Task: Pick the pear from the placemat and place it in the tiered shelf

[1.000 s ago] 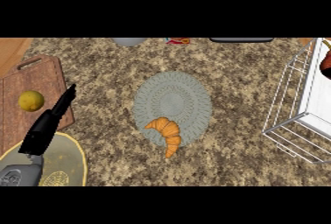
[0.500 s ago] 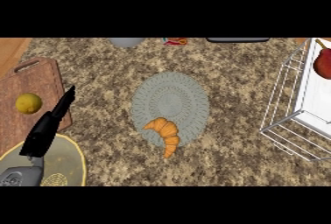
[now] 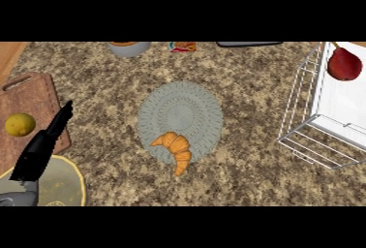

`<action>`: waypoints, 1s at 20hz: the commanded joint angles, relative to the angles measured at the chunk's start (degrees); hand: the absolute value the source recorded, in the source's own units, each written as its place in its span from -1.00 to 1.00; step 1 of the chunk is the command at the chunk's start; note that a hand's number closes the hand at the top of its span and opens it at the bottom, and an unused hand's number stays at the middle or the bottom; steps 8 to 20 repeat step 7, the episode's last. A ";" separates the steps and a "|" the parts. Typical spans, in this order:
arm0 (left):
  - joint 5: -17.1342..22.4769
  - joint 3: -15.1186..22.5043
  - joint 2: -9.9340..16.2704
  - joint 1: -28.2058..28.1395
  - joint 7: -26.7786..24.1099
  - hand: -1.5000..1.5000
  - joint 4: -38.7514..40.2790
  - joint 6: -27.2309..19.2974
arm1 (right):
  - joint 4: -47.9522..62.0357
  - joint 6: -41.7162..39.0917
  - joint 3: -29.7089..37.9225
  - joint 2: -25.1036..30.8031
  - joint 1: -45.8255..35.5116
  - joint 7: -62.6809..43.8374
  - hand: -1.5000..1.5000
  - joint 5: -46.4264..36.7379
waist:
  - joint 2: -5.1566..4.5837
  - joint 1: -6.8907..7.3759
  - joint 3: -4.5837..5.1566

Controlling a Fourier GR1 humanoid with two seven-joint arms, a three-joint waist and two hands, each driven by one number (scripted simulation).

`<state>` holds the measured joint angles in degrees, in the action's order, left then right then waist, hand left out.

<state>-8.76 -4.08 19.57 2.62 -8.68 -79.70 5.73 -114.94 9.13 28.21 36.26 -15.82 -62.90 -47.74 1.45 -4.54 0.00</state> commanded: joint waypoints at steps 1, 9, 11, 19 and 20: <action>-0.91 0.75 -1.36 -2.32 -1.64 0.00 -0.48 -1.11 | -14.49 -7.04 7.33 -3.40 9.99 -5.75 -1.00 7.05 | -0.15 -0.10 0.01; -0.81 -0.11 -0.79 2.45 1.26 0.00 1.53 -0.50 | -29.62 -10.60 21.64 -9.27 22.37 -0.41 -1.00 21.11 | -0.53 0.05 -0.03; -0.81 -0.11 -0.79 2.45 1.26 0.00 1.53 -0.50 | -29.62 -10.60 21.64 -9.27 22.37 -0.41 -1.00 21.11 | -0.53 0.05 -0.03; -0.81 -0.11 -0.79 2.45 1.26 0.00 1.53 -0.50 | -29.62 -10.60 21.64 -9.27 22.37 -0.41 -1.00 21.11 | -0.53 0.05 -0.03; -0.81 -0.11 -0.79 2.45 1.26 0.00 1.53 -0.50 | -29.62 -10.60 21.64 -9.27 22.37 -0.41 -1.00 21.11 | -0.53 0.05 -0.03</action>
